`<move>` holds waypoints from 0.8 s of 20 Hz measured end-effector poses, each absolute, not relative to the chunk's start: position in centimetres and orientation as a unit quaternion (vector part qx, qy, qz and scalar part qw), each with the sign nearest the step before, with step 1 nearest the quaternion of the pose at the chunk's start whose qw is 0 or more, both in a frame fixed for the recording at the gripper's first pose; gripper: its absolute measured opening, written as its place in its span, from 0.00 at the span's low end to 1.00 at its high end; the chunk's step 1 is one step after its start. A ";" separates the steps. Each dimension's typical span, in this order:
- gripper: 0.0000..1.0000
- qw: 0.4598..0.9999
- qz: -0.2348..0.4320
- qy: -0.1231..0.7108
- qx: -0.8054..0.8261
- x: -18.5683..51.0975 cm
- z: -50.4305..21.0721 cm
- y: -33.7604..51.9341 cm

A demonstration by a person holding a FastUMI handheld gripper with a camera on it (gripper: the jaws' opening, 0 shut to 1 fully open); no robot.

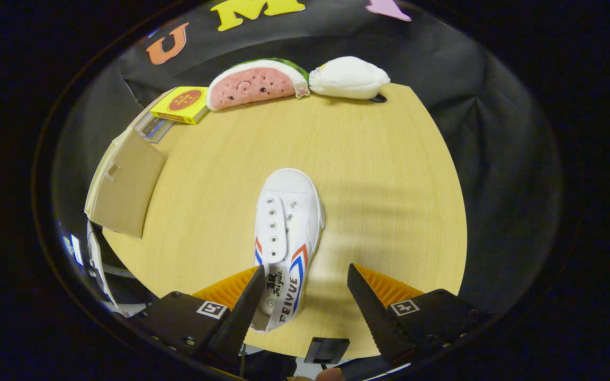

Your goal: Open the storage box then place both shoes into the box .Put the left shoe in first, then the right shoe, with the right side of both shoes facing outward in a uniform manner.

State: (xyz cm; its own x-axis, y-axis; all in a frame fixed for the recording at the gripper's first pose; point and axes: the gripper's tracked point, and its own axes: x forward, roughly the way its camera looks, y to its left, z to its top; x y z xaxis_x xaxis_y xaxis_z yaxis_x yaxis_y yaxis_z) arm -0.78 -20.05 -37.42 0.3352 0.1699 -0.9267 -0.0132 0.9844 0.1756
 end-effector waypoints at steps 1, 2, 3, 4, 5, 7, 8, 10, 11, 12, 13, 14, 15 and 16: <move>0.95 0.808 0.056 0.581 0.074 -0.7 -37.8 -20.1; 0.95 0.803 0.058 0.588 0.082 -0.7 -38.2 -19.9; 0.95 0.796 0.059 0.596 0.088 -0.6 -38.7 -19.8; 0.95 0.789 0.063 0.604 0.093 -0.7 -39.3 -19.5; 0.95 0.781 0.064 0.614 0.095 -0.8 -39.8 -19.3; 0.95 0.773 0.064 0.625 0.091 -0.8 -40.5 -19.3; 0.92 0.770 0.065 0.628 0.095 -0.8 -40.6 -19.1; 0.78 0.761 0.065 0.637 0.103 -0.6 -41.1 -18.7; 0.78 0.759 0.069 0.637 0.112 -0.5 -41.4 -18.3; 0.66 0.752 0.071 0.643 0.125 -0.4 -41.4 -17.6; 0.53 0.749 0.063 0.647 0.129 -0.3 -41.5 -17.5; 0.39 0.747 0.059 0.649 0.130 -0.3 -41.6 -17.5; 0.35 0.747 0.052 0.650 0.129 -0.9 -41.3 -17.7; 0.32 0.745 0.048 0.653 0.126 -0.2 -40.9 -18.2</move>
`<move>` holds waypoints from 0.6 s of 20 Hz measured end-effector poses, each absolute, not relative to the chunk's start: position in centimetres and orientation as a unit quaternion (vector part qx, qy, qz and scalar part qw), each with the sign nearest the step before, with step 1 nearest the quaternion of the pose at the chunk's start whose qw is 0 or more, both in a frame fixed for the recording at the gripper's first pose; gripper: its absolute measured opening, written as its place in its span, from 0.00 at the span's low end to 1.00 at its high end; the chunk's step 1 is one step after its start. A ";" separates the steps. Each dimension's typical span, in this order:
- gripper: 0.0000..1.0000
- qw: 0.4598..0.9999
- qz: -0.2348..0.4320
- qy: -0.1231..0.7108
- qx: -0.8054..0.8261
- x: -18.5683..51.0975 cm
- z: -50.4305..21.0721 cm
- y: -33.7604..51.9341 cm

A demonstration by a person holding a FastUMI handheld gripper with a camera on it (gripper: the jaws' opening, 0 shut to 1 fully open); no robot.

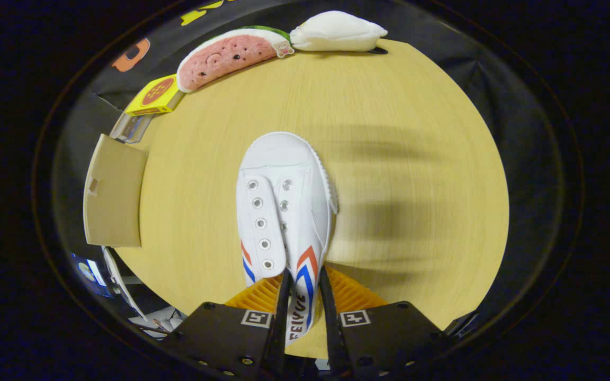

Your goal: Open the storage box then place both shoes into the box .Put the left shoe in first, then the right shoe, with the right side of both shoes facing outward in a uniform manner.

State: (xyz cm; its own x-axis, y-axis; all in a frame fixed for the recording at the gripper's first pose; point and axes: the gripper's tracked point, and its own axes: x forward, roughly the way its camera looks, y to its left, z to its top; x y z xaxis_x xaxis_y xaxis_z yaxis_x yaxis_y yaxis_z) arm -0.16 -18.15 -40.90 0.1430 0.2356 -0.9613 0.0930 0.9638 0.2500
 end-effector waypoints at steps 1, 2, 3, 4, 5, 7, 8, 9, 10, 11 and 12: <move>0.26 0.745 0.044 0.652 0.133 -0.2 -41.7 -17.9; 0.20 0.744 0.037 0.652 0.141 0.2 -40.5 -18.5; 0.08 0.745 0.034 0.650 0.147 -0.1 -41.2 -18.2; 0.08 0.746 0.031 0.646 0.158 -1.1 -41.2 -17.8; 0.00 0.747 0.033 0.643 0.163 -0.4 -41.1 -17.8; 0.00 0.748 0.037 0.638 0.181 -0.7 -40.6 -17.1; 0.00 0.747 0.044 0.636 0.189 -1.0 -40.1 -16.1; 0.00 0.748 0.051 0.632 0.195 -1.0 -39.6 -15.2; 0.00 0.750 0.057 0.628 0.200 -1.1 -38.9 -14.5; 0.00 0.753 0.062 0.622 0.205 -1.2 -38.2 -13.7; 0.00 0.756 0.068 0.616 0.210 -1.1 -37.3 -12.7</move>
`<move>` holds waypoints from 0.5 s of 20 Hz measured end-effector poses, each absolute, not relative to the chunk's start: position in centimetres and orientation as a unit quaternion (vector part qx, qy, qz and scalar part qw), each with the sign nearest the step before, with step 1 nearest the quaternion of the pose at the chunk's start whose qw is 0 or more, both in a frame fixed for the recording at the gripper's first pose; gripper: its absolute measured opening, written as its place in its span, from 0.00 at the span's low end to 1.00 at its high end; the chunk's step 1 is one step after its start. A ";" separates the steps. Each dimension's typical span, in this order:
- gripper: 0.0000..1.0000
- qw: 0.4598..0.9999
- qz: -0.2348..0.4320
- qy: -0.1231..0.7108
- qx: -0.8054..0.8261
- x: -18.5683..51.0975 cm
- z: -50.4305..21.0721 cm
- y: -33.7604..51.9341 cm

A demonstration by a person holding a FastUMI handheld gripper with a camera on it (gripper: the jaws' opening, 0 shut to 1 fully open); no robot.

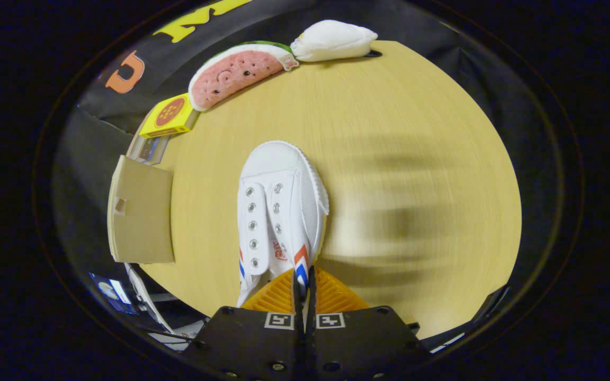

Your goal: Open the storage box then place both shoes into the box .Put the left shoe in first, then the right shoe, with the right side of both shoes facing outward in a uniform manner.

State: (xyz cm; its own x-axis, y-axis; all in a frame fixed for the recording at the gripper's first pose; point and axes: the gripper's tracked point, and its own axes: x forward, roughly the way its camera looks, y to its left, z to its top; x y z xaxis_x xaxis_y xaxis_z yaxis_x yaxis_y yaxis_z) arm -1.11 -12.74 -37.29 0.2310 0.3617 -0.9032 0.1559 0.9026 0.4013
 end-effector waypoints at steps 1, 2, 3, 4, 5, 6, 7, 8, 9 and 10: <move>0.00 0.758 0.075 0.611 0.216 -1.3 -36.3 -11.7; 0.00 0.760 0.083 0.606 0.221 -1.2 -35.1 -10.6; 0.00 0.762 0.089 0.601 0.227 -1.0 -33.9 -9.4; 0.00 0.764 0.094 0.595 0.231 -0.8 -32.7 -8.2; 0.00 0.769 0.098 0.587 0.236 -0.6 -31.2 -7.0; 0.00 0.774 0.098 0.577 0.242 -0.3 -29.8 -5.8; 0.00 0.779 0.098 0.568 0.247 0.0 -28.4 -4.5; 0.00 0.785 0.098 0.558 0.251 0.3 -26.9 -3.1; 0.00 0.791 0.099 0.549 0.253 0.7 -25.5 -1.6; 0.00 0.796 0.100 0.541 0.254 1.1 -24.1 0.0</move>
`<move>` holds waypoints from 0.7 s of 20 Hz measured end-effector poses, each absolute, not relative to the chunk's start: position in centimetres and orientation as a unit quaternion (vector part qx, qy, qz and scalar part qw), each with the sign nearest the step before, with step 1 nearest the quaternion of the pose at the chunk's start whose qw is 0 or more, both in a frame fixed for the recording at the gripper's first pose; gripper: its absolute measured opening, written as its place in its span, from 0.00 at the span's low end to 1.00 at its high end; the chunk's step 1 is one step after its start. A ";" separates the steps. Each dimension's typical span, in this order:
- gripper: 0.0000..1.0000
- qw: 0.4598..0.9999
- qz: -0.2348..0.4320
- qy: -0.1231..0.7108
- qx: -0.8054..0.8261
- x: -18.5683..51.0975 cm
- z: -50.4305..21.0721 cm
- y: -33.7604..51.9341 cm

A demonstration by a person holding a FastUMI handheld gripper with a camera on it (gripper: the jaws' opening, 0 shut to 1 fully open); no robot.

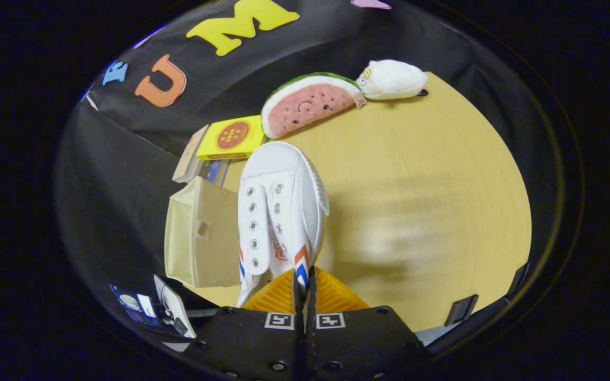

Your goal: Open the storage box then place both shoes into the box .Put the left shoe in first, then the right shoe, with the right side of both shoes facing outward in a uniform manner.

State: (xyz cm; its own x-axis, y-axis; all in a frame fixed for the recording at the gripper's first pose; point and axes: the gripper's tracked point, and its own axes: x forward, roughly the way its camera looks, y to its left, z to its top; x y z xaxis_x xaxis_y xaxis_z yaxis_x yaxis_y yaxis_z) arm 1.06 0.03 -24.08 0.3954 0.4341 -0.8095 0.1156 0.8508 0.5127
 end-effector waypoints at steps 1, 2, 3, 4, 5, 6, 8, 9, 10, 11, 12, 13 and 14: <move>0.00 0.800 0.102 0.533 0.257 1.4 -22.7 1.8; 0.00 0.803 0.104 0.526 0.259 1.7 -21.4 3.6; 0.00 0.806 0.107 0.521 0.259 2.1 -20.3 5.4; 0.00 0.809 0.109 0.516 0.258 2.6 -19.4 7.3; 0.00 0.811 0.113 0.514 0.257 2.8 -18.6 9.2; 0.00 0.811 0.117 0.513 0.258 3.0 -18.0 11.0; 0.00 0.810 0.122 0.515 0.250 3.3 -17.3 14.6; 0.00 0.811 0.124 0.517 0.244 3.5 -17.1 16.3; 0.00 0.811 0.125 0.519 0.238 3.9 -17.0 17.8; 0.00 0.811 0.126 0.520 0.235 4.3 -16.8 19.4; 0.00 0.811 0.125 0.521 0.233 4.7 -16.9 20.8; 0.00 0.812 0.122 0.522 0.228 5.2 -17.0 21.9; 0.00 0.814 0.118 0.524 0.221 5.7 -17.3 22.9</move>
